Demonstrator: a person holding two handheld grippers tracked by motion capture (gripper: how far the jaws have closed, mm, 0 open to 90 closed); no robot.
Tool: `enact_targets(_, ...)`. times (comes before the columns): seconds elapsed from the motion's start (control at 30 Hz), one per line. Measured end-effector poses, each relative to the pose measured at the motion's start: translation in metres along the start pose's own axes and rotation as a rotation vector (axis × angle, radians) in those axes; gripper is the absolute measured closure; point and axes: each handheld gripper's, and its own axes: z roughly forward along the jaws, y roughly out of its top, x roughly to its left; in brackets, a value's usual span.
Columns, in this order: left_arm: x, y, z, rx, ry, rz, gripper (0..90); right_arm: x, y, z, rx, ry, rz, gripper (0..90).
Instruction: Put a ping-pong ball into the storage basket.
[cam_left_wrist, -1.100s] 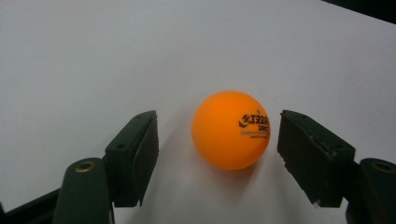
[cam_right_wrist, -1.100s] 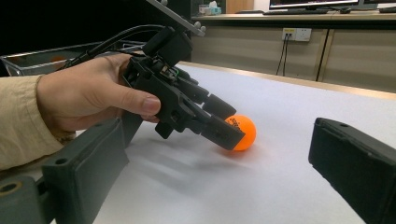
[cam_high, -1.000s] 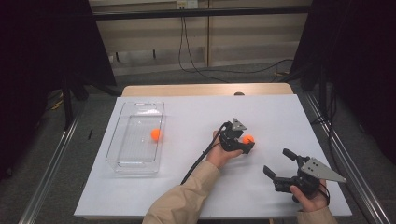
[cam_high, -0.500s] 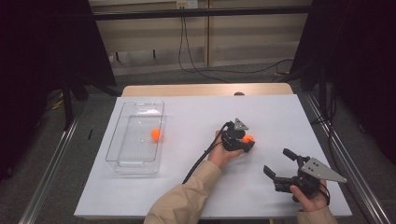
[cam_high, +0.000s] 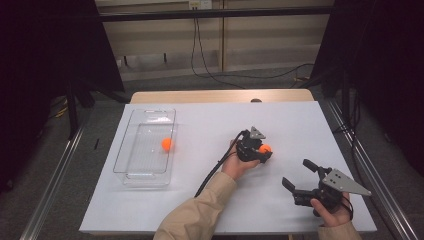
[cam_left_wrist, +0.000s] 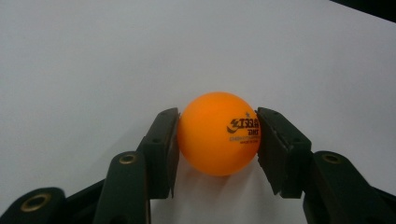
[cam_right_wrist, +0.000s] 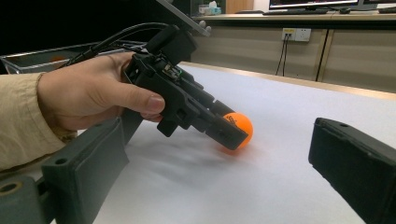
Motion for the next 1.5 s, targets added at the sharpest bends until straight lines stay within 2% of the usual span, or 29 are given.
enact_targets(0.33,0.006,-0.002,-0.015,-0.004,-0.017,-0.033,51.1,0.0,0.0,0.0,0.002,0.001,-0.002,3.7)
enact_targets(0.57,0.011,-0.007,-0.027,-0.014,-0.011,-0.048,51.1,0.0,0.0,0.0,0.004,0.002,-0.007,3.8)
enact_targets(1.07,0.014,-0.013,-0.05,-0.019,-0.007,-0.042,51.1,0.001,0.0,0.001,0.007,0.001,-0.005,3.7)
enact_targets(1.5,0.021,-0.022,-0.068,-0.028,-0.003,-0.088,51.1,0.001,0.0,0.001,0.009,0.001,-0.014,3.7)
